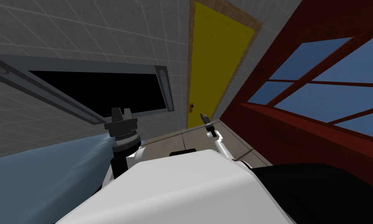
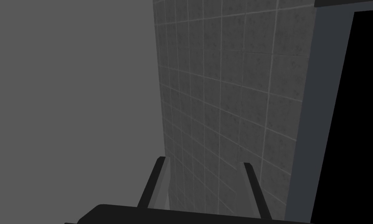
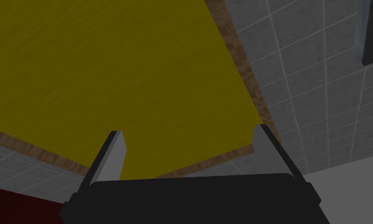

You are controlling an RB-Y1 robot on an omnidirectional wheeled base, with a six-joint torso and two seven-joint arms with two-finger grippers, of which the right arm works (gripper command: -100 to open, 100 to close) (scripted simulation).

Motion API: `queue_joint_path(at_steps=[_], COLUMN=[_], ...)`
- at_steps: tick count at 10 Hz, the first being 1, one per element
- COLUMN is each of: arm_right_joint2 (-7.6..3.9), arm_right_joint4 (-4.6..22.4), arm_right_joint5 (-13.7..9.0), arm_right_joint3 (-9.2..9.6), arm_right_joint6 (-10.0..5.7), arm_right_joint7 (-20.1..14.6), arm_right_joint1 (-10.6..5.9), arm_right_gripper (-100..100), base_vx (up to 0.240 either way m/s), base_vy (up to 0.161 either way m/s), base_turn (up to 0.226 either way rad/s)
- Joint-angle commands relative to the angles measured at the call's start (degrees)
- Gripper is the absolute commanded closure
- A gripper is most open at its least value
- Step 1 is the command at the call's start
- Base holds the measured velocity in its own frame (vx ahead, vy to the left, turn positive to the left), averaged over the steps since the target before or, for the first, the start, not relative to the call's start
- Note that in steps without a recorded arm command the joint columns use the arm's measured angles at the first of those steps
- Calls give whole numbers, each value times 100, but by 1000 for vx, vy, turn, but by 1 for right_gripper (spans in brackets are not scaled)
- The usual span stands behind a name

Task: Pull the door open

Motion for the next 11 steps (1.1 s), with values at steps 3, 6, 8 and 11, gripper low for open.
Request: queue_joint_path(at_steps=[3, 6, 8, 11], arm_right_joint2=[-166, -250, -333, -484], arm_right_joint4=[628, 1036, 1335, 1879], arm_right_joint5=[39, 54, 69, 96], arm_right_joint3=[-4, -6, -9, -14], arm_right_joint6=[-49, -71, -92, -131], arm_right_joint7=[427, 609, 790, 1119], arm_right_joint1=[-320, -455, -590, -834], arm_right_gripper=[-100, -100, -100, -100], base_vx=[58, 56, 56, 64], base_vy=[14, 7, 11, 7], base_turn=[80, 80, 78, 100])
